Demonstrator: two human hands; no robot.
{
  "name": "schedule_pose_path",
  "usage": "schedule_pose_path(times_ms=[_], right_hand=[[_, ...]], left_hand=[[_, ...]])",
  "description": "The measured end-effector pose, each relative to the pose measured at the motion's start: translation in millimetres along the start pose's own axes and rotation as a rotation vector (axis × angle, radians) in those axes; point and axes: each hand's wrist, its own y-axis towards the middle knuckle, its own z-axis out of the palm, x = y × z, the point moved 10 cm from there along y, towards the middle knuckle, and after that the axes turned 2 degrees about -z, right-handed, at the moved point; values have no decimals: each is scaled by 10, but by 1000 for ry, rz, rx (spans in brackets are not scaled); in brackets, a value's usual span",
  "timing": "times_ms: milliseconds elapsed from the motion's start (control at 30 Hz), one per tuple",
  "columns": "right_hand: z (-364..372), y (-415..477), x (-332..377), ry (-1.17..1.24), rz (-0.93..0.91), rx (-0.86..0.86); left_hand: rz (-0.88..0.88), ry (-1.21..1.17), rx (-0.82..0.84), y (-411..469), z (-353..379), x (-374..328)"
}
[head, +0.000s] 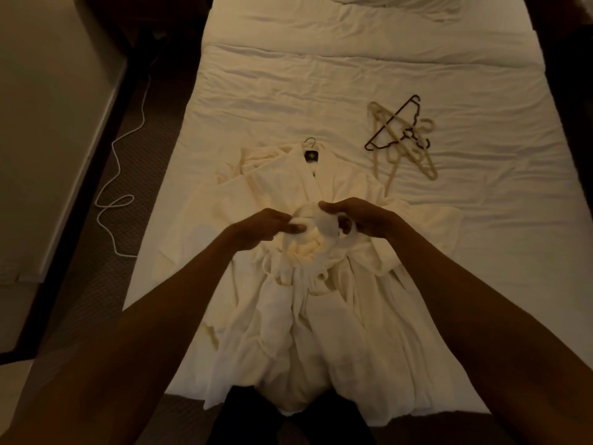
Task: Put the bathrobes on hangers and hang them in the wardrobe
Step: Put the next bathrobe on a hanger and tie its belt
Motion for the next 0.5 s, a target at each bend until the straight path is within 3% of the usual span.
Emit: schedule_pose_path(times_ms=[100,233,367,500], right_hand=[[-324,-106,18,-310,-22,-228],[-569,-277,-63,-336,-53,-355],[-650,-387,-171,-484,-100,-441],[-776,-436,-527,-592,22,-573]], left_hand=[[-38,-192,13,-187,-212,59],[-69,-470,-81,-403,-539,319],[-208,-319,-62,-549,-606,687],[-241,-175,-277,-627,-965,1157]])
